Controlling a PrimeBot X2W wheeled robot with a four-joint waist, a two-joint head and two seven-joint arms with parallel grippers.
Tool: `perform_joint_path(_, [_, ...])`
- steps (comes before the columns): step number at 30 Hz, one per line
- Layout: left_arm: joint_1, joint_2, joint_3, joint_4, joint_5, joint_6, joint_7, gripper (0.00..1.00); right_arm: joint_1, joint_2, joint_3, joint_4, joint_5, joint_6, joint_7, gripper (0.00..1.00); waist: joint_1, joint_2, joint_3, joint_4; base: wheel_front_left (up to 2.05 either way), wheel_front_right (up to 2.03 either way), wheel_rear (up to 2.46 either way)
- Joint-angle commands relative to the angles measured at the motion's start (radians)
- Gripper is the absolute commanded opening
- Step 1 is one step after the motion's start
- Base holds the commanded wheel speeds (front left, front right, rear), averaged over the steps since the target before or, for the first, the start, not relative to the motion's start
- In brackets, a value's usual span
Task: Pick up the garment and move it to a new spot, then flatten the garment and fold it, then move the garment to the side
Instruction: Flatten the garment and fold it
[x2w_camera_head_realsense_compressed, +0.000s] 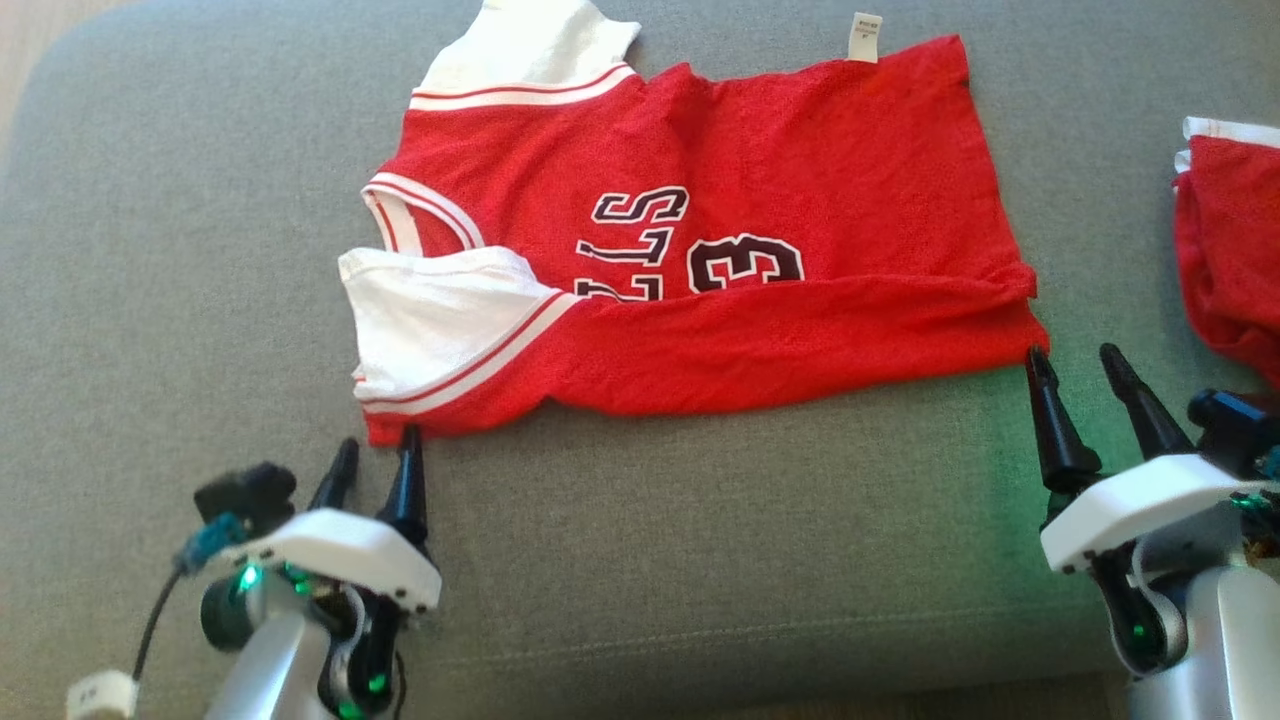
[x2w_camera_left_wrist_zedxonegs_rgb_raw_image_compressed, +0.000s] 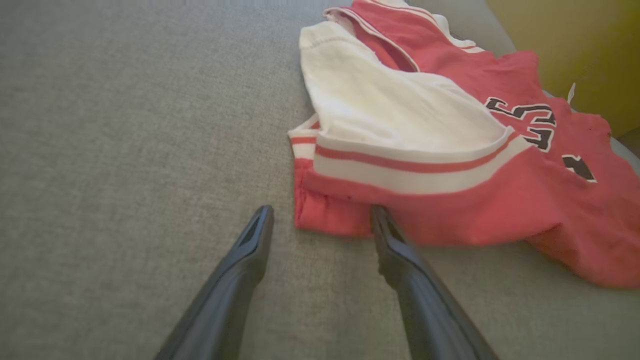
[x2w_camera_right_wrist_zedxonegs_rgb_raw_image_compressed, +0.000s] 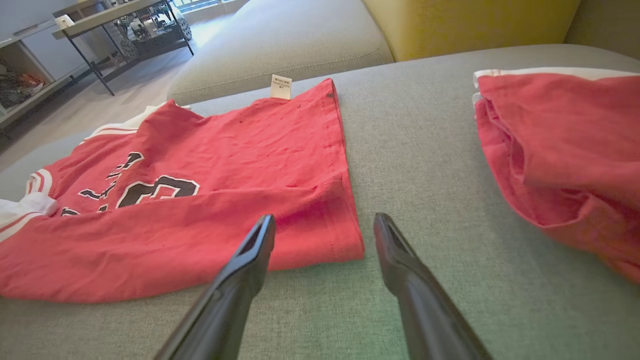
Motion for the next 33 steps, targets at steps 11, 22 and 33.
perform_joint_path(11, [-0.089, 0.02, 0.023, 0.098, -0.026, -0.029, 0.035, 0.0, -0.022, -0.01, 0.009, -0.016, -0.006, 0.0, 0.036, 1.0, 0.0001, 0.0, 0.003, -0.013, 0.0, 0.0, 0.0])
perform_joint_path(22, [-0.066, 0.039, 0.022, 0.072, -0.033, -0.035, 0.024, 0.0, -0.139, -0.01, -0.01, 0.161, -0.08, 0.0, 0.048, 1.0, 0.0001, 0.0, -0.002, 0.011, 0.0, 0.0, 0.0])
perform_joint_path(33, [-0.067, 0.035, 0.006, 0.041, -0.037, -0.038, 0.028, 0.0, -0.257, -0.01, -0.056, 0.409, -0.134, 0.0, 0.0, 1.0, 0.0001, 0.0, 0.011, 0.043, 0.0, 0.0, 0.0])
